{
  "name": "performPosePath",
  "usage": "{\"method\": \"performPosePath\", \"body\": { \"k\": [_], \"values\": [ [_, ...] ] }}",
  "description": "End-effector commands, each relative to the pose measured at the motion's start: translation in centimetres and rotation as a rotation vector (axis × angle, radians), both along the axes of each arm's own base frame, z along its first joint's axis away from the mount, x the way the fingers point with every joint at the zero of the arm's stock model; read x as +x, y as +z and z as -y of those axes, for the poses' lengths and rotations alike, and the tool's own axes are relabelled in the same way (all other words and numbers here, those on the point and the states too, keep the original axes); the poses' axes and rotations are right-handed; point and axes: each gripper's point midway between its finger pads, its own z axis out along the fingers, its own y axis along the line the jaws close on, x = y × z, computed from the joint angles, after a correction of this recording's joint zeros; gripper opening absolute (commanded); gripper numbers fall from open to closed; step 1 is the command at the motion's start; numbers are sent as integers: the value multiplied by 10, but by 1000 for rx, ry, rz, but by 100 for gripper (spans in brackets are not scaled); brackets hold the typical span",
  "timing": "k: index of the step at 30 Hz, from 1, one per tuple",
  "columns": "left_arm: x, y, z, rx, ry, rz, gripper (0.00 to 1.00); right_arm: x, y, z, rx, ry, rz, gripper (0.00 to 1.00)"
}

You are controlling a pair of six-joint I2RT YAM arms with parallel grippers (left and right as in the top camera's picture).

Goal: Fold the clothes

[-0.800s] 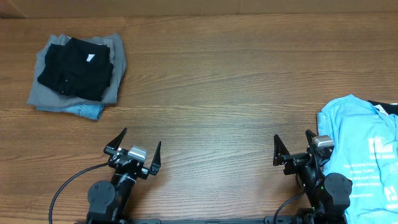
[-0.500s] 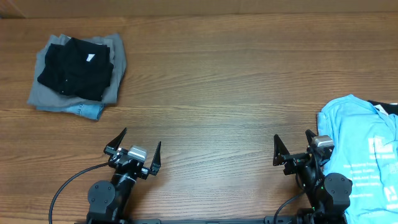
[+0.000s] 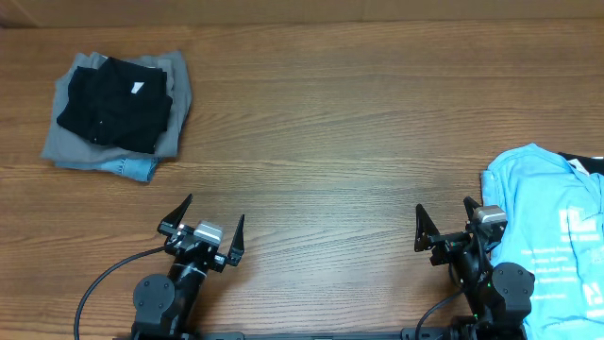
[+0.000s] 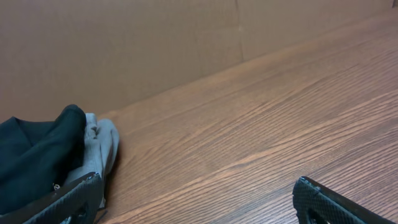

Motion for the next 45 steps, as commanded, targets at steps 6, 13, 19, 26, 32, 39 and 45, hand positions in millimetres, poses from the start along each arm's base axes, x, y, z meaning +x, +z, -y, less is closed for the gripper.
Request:
{"method": "performPosePath", "body": {
  "k": [6,13,19,26,32,39,45],
  "values": [
    [1,-2,-3,1,15,4,100,0,1,0,-2,0,11,100],
    [1,-2,-3,1,15,4,100,0,1,0,-2,0,11,100],
    [1,-2,-3,1,16,4,100,0,1,0,-2,0,11,100],
    [1,-2,-3,1,15,4,100,0,1,0,-2,0,11,100],
    [1,-2,-3,1,15,4,100,0,1,0,-2,0,11,100],
    [1,-2,-3,1,15,4,100,0,1,0,-2,0,12,100],
    [0,-2,2,-38,-9,-7,100,-1,1,-2,2,16,9,100]
  ]
}}
